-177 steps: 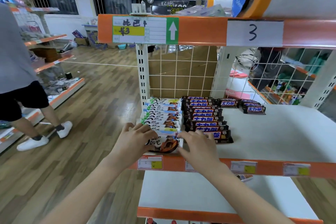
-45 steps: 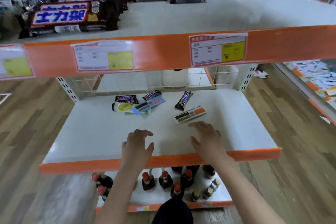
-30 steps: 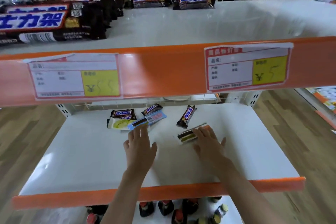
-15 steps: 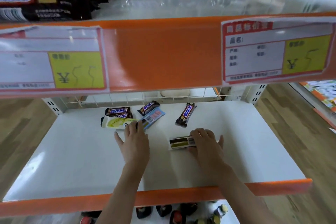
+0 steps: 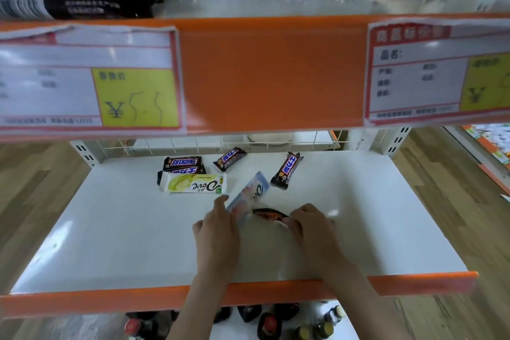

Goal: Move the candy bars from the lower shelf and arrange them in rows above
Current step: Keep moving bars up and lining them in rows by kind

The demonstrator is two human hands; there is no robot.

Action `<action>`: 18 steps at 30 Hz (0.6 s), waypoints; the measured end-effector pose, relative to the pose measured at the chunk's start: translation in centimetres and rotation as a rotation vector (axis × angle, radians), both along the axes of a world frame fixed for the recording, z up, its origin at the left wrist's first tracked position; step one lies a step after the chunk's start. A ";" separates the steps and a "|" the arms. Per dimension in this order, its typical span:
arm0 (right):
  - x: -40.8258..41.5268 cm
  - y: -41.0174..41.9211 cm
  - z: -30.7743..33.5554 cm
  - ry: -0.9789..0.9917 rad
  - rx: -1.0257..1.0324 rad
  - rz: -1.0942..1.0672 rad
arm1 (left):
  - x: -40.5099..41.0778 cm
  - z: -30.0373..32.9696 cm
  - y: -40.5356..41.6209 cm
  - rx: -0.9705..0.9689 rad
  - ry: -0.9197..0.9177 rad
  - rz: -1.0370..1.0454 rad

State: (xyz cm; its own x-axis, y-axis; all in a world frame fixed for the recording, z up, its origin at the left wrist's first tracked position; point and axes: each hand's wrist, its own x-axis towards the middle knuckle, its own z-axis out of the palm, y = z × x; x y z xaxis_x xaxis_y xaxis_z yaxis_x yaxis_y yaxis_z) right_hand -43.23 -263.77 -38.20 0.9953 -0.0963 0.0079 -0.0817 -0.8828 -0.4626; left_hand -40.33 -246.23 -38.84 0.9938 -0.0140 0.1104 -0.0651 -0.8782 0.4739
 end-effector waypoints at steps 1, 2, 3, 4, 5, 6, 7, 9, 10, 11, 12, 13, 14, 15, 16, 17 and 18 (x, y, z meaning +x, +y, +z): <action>-0.2 -0.2 -0.3 -0.020 0.049 -0.037 | -0.2 0.4 0.3 -0.069 0.008 0.000; -0.5 -0.5 -0.6 -0.036 0.085 -0.079 | -0.4 0.3 0.6 -0.093 -0.010 0.004; -0.7 -0.7 -0.8 -0.030 0.107 -0.130 | -0.6 0.2 0.9 -0.074 -0.028 0.013; -1.1 -0.9 -0.7 -0.017 0.124 -0.183 | -0.8 0.0 1.3 -0.043 -0.032 0.039; -1.4 -1.0 -0.6 -0.021 0.133 -0.225 | -1.1 -0.2 1.7 -0.017 -0.025 0.074; -1.7 -1.1 -0.6 -0.036 0.130 -0.245 | -1.2 -0.4 1.8 0.011 -0.022 0.104; -1.9 -1.0 -0.6 -0.039 0.101 -0.247 | -1.3 -0.5 1.9 0.036 -0.031 0.109; -2.2 -0.5 -0.3 0.006 -0.025 -0.201 | -1.3 -0.8 1.7 0.126 -0.067 0.074; -2.3 -0.1 -0.1 0.036 -0.083 -0.178 | -1.3 -0.7 1.6 0.174 -0.026 0.035; -2.4 0.2 0.0 0.055 -0.118 -0.163 | -1.3 -0.4 1.5 0.209 0.020 -0.001; -2.4 0.3 0.1 0.057 -0.141 -0.154 | -1.2 -0.3 1.4 0.237 0.056 -0.027; -2.4 0.2 0.2 0.053 -0.153 -0.149 | -1.1 -0.2 1.3 0.257 0.073 -0.030; -2.4 0.1 0.3 0.054 -0.164 -0.156 | -1.0 0.3 1.1 0.261 0.087 -0.009; -2.4 0.0 0.5 0.062 -0.180 -0.175 | -1.1 0.9 0.9 0.264 0.110 0.031; -2.4 -0.2 0.8 0.076 -0.195 -0.207 | -1.1 1.3 0.7 0.272 0.152 0.069; -2.4 -0.4 1.1 0.080 -0.196 -0.256 | -1.3 1.8 0.5 0.286 0.210 0.096; -2.4 -0.5 1.3 0.094 -0.181 -0.308 | -1.6 1.9 0.4 0.289 0.255 0.102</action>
